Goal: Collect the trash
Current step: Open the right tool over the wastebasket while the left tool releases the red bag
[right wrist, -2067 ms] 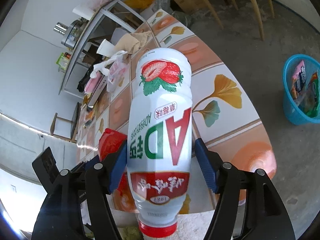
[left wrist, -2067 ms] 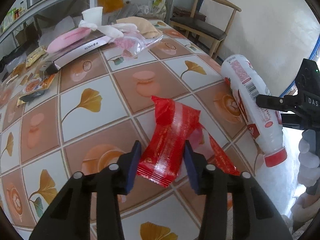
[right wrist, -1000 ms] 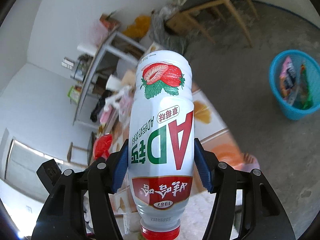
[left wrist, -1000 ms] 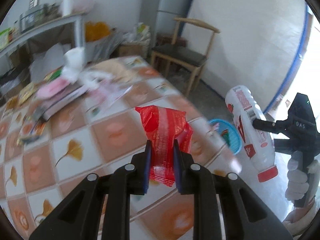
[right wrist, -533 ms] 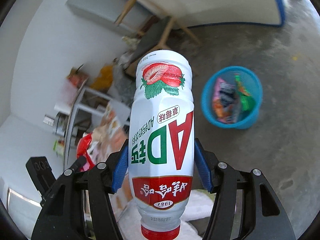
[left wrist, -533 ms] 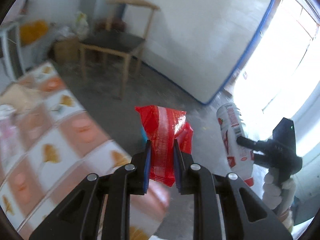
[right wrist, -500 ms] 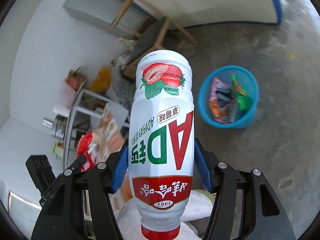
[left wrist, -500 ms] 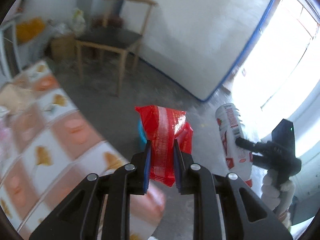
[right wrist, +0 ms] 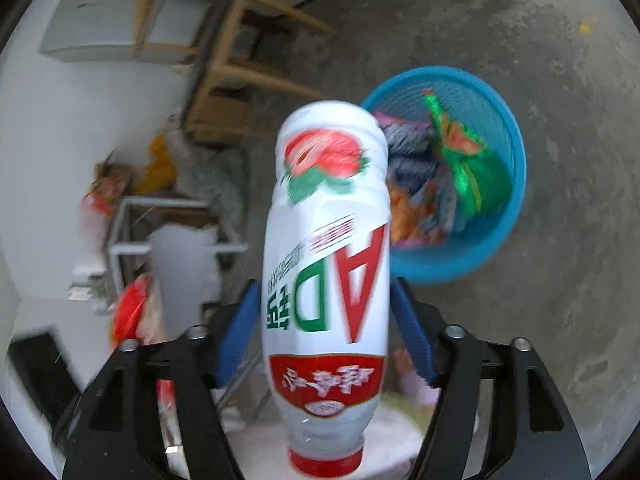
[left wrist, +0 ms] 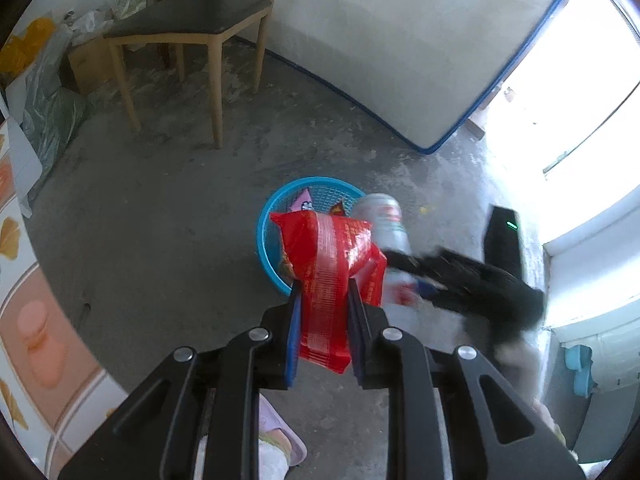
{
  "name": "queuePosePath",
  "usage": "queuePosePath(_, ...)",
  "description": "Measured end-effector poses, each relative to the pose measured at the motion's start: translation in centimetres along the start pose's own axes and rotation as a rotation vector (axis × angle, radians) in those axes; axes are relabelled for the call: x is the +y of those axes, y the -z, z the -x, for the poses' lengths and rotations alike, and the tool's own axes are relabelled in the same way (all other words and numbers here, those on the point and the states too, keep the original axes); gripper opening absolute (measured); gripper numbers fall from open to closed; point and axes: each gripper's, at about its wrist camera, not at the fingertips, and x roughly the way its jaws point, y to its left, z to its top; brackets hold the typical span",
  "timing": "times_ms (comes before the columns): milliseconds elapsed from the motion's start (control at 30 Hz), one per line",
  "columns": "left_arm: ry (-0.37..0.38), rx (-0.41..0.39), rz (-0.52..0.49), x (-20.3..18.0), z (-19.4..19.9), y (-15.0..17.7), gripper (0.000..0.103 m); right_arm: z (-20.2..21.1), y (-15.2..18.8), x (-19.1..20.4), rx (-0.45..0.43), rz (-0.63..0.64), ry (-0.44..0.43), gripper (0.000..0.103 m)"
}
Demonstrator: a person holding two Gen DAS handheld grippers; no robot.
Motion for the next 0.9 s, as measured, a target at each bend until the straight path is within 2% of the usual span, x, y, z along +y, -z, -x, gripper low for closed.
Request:
queuePosePath(100, -0.009, 0.022, 0.016, 0.0, -1.3, -0.5, 0.022, -2.4, -1.2, -2.3, 0.006, -0.077, 0.032, 0.073)
queuePosePath(167, -0.009, 0.041, 0.023, 0.2, -2.0, -0.7, 0.022, -2.5, -0.6, -3.4, 0.008, -0.098, -0.001, 0.073)
queuePosePath(300, -0.008, 0.078, 0.026, -0.1, -3.9, -1.4, 0.022, -0.7, 1.5, -5.2, -0.007, -0.095, -0.001, 0.073)
queuePosePath(467, 0.029, 0.131, 0.039, -1.8, -7.1, -2.7, 0.022, 3.9, 4.4, -8.3, -0.05, -0.155, 0.006, 0.073)
queuePosePath(533, 0.043, 0.138, 0.04, -2.7, -8.5, -3.5, 0.036, 5.3, 5.2, -9.6, -0.067, -0.182, 0.006, 0.073)
queuePosePath(567, 0.037, 0.144, 0.042, -3.1, -9.2, -3.8, 0.047, 5.7, 5.6, -10.0, -0.075, -0.197, 0.008, 0.073)
queuePosePath(700, -0.027, 0.093, 0.052, -4.2, -10.2, -4.6, 0.055, 7.6, 6.9, -11.1, -0.096, -0.225, 0.017, 0.073)
queuePosePath(900, 0.014, -0.005, 0.008, -4.9, -4.8, -2.8, 0.06, 9.0, 8.3, -10.4, -0.106, -0.192, 0.027, 0.073)
